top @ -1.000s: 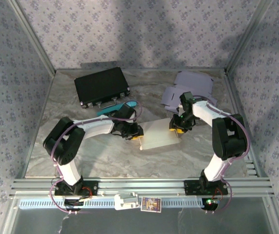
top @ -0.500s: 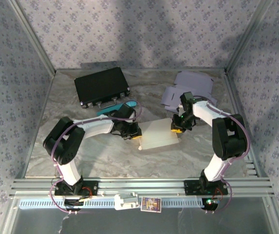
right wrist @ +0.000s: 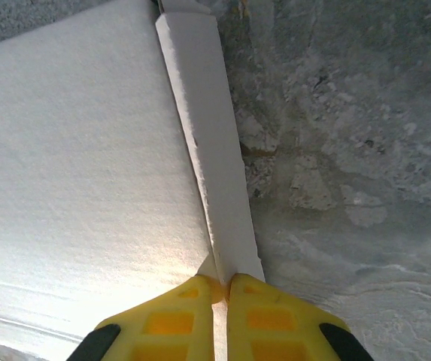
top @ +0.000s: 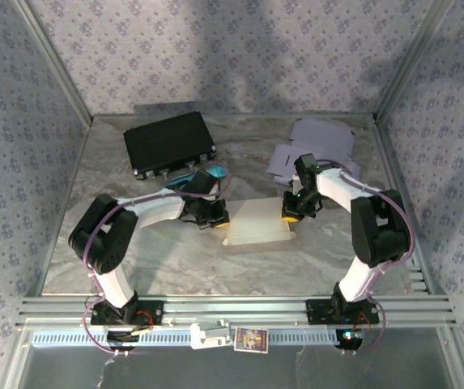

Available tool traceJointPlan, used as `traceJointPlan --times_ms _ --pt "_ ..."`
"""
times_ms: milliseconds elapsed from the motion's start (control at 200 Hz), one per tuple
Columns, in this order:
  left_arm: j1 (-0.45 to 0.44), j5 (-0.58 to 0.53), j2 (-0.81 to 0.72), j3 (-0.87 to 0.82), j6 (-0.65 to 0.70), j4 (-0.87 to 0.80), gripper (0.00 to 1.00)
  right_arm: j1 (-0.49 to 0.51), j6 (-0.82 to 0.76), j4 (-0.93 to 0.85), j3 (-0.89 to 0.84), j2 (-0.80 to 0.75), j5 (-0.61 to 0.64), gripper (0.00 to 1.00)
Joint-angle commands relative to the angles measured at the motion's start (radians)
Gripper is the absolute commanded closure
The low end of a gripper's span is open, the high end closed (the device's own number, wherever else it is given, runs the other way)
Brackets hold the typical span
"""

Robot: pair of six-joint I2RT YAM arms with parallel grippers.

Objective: Fold the paper box

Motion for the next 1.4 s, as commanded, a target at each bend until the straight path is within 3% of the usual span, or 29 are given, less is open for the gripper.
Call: traceJointPlan --times_ms 0,390,500,610,809,1109,1214,1399 --pt "-0.012 0.002 -0.005 -0.024 0.03 -0.003 0.94 0.04 0.001 0.018 0.018 0.022 -0.139 0.9" --pt "0.013 0.01 -0.015 -0.055 0.059 -0.003 0.97 0.006 -0.03 0.026 0.025 0.015 -0.171 0.85" --pt "0.016 0.004 -0.021 -0.062 0.066 -0.008 0.99 -0.009 -0.035 0.026 0.027 -0.005 -0.165 0.78" --pt "0.023 0.002 -0.036 -0.078 0.077 -0.006 1.0 -0.036 -0.041 0.047 0.018 -0.042 -0.182 0.65" --pt "0.057 0.053 -0.059 -0.13 0.104 0.059 1.0 -0.092 -0.038 0.145 -0.026 -0.129 -0.314 0.44" --pt "0.105 0.102 -0.056 -0.184 0.121 0.113 1.0 -0.167 -0.064 0.18 -0.113 -0.116 -0.33 0.39" --pt "0.112 0.103 -0.059 -0.2 0.124 0.118 1.0 -0.162 -0.056 0.218 -0.15 -0.107 -0.398 0.3" --pt "0.145 0.133 -0.052 -0.23 0.112 0.151 1.0 -0.129 0.011 0.306 -0.187 -0.111 -0.44 0.27"
